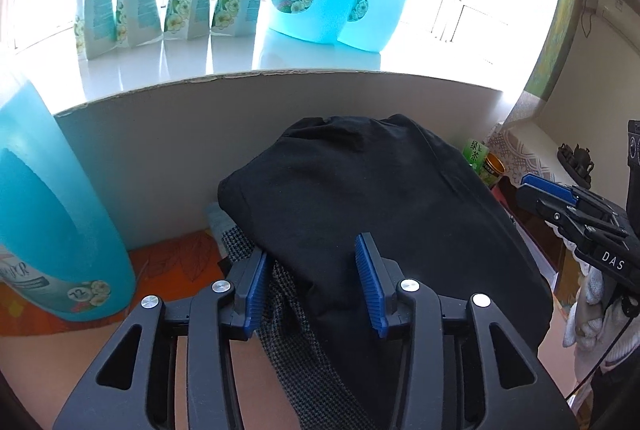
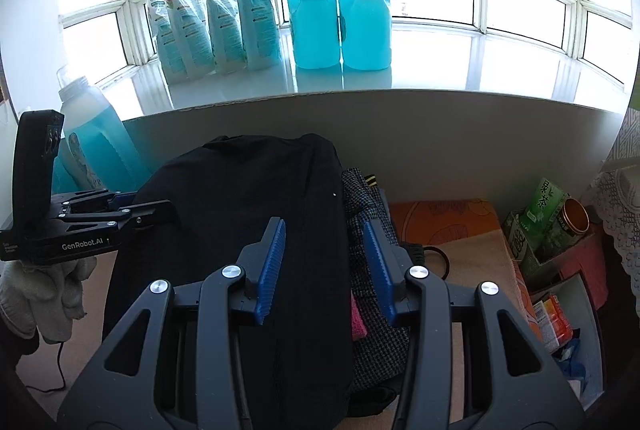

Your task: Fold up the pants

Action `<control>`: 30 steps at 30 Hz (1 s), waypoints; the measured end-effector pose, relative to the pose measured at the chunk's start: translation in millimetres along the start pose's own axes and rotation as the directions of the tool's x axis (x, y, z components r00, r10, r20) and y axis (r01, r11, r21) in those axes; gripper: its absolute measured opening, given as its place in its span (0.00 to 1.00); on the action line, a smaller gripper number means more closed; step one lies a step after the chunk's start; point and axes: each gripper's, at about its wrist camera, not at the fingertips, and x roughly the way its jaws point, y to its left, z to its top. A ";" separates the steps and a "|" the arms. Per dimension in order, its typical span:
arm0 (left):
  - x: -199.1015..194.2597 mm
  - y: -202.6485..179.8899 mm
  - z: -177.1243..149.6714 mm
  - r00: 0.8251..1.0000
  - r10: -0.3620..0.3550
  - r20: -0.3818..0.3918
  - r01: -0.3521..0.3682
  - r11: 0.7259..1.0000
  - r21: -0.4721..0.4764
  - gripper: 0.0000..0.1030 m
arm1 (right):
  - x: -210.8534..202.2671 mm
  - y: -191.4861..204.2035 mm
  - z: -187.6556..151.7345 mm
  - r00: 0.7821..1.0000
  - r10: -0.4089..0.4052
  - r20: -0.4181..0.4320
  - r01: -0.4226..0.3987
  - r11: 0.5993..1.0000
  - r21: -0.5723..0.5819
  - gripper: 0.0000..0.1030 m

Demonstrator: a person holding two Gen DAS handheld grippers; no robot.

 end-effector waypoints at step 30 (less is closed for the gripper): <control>-179.3 -52.7 -104.5 0.983 -0.022 0.184 -0.008 0.987 0.158 0.58 | -154.6 69.6 -109.5 0.981 -0.147 0.126 0.141 0.988 0.055 0.70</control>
